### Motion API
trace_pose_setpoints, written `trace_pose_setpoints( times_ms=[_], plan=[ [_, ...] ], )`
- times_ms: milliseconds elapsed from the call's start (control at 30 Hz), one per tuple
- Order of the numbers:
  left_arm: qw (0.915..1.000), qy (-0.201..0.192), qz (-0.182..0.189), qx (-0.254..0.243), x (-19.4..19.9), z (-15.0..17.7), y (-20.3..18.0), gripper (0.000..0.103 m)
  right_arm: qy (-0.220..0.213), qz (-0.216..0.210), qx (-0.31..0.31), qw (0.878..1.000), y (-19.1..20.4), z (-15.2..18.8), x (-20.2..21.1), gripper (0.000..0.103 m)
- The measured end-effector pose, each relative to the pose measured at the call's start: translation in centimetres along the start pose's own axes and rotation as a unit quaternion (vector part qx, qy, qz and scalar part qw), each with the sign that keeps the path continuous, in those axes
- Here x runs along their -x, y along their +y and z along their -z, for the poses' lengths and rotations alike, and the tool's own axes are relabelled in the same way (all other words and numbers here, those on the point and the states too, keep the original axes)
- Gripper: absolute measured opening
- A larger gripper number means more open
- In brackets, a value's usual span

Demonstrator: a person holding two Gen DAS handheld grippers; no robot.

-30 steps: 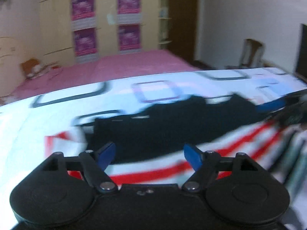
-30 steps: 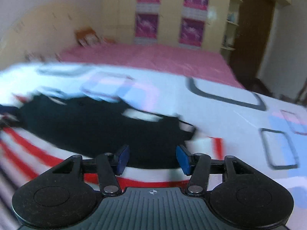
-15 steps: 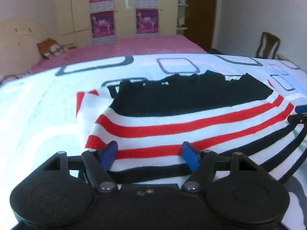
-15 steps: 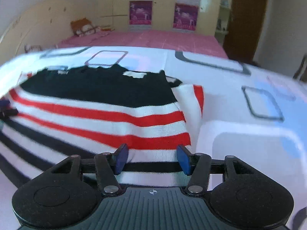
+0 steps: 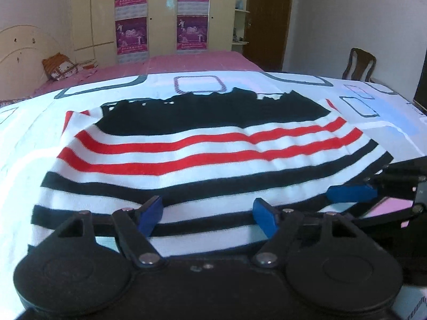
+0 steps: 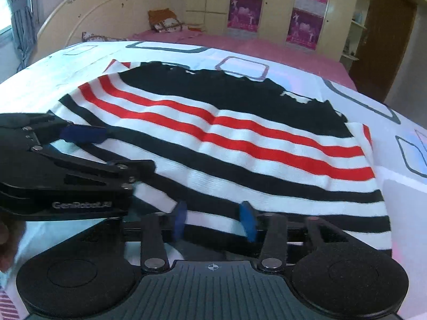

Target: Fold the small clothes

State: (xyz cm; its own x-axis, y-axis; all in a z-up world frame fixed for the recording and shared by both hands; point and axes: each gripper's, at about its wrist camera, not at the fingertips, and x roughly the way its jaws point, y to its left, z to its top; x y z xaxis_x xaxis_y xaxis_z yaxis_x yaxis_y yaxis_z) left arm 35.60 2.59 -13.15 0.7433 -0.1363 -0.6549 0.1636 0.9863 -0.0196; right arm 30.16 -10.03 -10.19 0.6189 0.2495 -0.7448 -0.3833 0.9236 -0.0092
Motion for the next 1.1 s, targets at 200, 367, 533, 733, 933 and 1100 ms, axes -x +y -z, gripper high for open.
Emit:
trace_pose_setpoints(
  times_ms=[200,367,533,733,933,1100],
  plan=[
    [0.9973,0.005,-0.073,0.008,1.6,1.3,5.0,0.069,0.008,0.068,-0.053,0.996,-6.3,2.6,2.9,0.042],
    [0.9968,0.012,-0.072,0.033,2.2,1.6,7.4,0.068,0.023,0.075,-0.110,0.991,-11.2,4.5,4.4,0.042],
    [0.9969,0.013,-0.071,0.031,2.4,1.5,7.0,0.068,0.012,0.080,-0.112,0.990,-10.8,3.6,5.1,0.022],
    [0.9969,0.019,-0.071,0.029,2.4,1.8,7.1,0.068,0.024,0.086,-0.099,0.991,-10.6,4.1,5.6,0.022],
    [0.9966,0.019,-0.075,0.028,2.1,1.9,7.0,0.068,0.022,0.091,-0.102,0.990,-11.1,4.9,4.6,0.022],
    [0.9961,0.021,-0.081,0.028,1.8,1.8,7.0,0.070,0.020,0.096,-0.085,0.992,-10.8,3.6,5.2,0.022]
  ],
)
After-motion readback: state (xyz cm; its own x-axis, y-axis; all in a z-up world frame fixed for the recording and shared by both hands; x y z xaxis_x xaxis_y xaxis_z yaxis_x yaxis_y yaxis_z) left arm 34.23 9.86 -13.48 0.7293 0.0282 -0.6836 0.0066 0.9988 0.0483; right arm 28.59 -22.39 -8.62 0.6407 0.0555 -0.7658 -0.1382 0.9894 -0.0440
